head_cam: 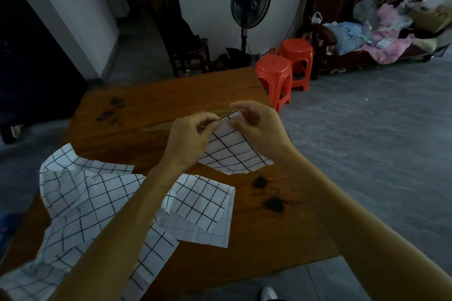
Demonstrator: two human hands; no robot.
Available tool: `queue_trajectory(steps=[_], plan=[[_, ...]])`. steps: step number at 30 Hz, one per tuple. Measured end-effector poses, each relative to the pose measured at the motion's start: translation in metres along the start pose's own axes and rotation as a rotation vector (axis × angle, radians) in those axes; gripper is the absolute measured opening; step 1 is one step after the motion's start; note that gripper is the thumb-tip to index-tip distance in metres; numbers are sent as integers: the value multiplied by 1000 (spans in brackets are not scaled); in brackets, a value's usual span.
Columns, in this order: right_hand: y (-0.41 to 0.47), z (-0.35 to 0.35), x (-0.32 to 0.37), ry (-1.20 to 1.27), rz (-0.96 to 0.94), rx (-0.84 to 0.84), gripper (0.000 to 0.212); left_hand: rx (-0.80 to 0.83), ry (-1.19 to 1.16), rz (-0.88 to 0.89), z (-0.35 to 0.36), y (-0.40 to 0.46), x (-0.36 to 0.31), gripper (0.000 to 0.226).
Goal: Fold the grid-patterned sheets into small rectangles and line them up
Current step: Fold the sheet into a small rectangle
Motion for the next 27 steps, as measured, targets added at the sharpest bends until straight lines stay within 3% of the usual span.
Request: queue_trajectory(steps=[5,15,18,20,22,27], plan=[[3,2,2,-96,2,5,9,29,73,53,-1,0,-4,18],[7,-19,-5,-57,117,-84,8,-43,95,-44,-23,-12,29,18],[5,-14,1,-330,-71,-97,24,-34,104,-28,-20,-12,26,19],[3,0,11,-569,-263,22,36,-22,109,1,-17,-11,21,19],[4,14,16,-719,-363,112,30,-13,113,26,-15,-11,17,19],[8,13,12,-573,-358,43,11,-54,39,-36,-22,-12,24,13]])
Point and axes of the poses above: each hand's wrist, its own y-axis towards the middle knuckle, its own z-axis out of the palm, x = y × z, the point moved 3 cm from there along y, towards the middle knuckle, and after that the axes turned 5 degrees about y, right-handed, at the moved point
